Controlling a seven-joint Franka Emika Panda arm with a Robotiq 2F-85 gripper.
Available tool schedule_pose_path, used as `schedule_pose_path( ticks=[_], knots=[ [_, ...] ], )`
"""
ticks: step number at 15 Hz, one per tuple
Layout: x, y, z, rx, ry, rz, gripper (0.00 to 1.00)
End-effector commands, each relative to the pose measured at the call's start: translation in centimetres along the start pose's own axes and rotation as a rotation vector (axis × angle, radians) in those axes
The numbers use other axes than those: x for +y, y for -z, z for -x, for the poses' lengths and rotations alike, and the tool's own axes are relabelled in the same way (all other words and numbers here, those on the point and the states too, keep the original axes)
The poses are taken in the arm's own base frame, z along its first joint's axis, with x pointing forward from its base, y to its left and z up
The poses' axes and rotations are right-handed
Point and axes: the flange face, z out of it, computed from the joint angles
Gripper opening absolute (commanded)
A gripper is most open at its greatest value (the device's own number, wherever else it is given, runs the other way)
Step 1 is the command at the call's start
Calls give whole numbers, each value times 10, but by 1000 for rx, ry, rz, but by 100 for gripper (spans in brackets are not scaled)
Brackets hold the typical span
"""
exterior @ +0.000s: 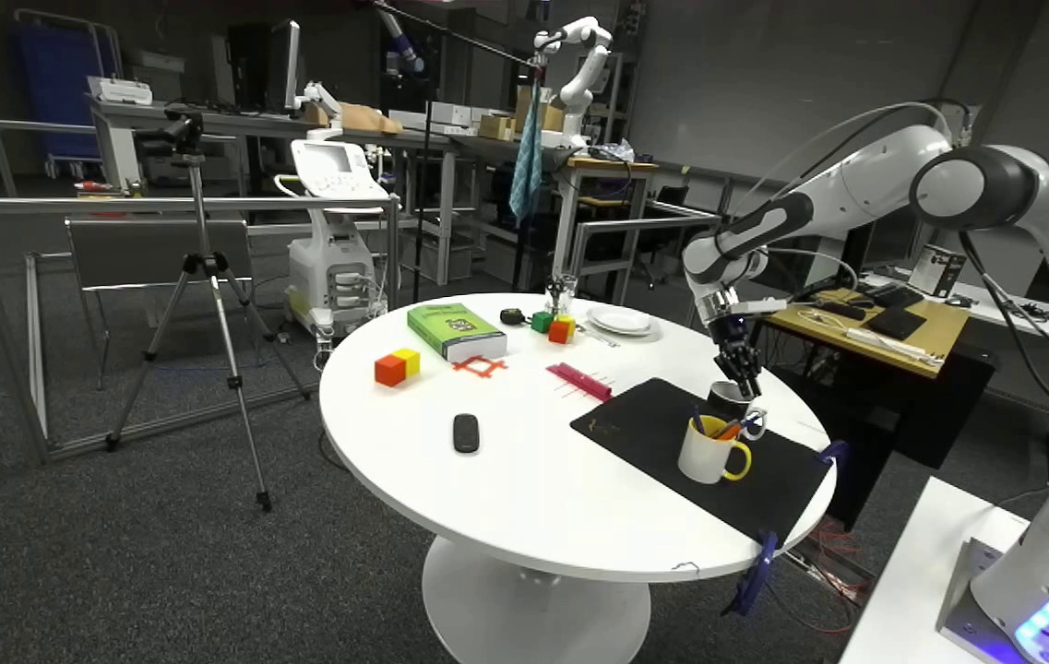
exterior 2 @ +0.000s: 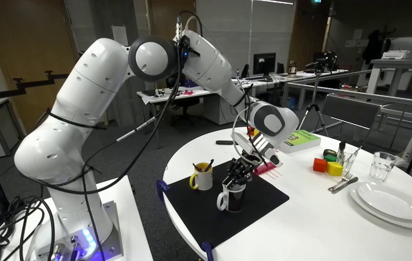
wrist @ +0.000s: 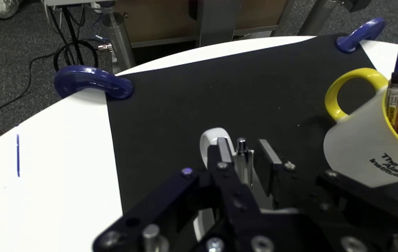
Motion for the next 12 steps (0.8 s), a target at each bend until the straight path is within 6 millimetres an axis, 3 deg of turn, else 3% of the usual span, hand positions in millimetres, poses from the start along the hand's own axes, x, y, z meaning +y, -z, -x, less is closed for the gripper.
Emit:
schedule_pose_path(
  ticks=[1, 5, 6, 7, 12],
  knots=[
    [0, 2, -2, 16, 24, 26, 27],
    [0, 1, -3, 13, 25, 26, 23],
    [1, 1, -3, 12, 25, 26, 18],
    [1, 1, -3, 11, 25, 25, 3],
    [0, 0, -4, 6, 31, 20, 2]
  ],
)
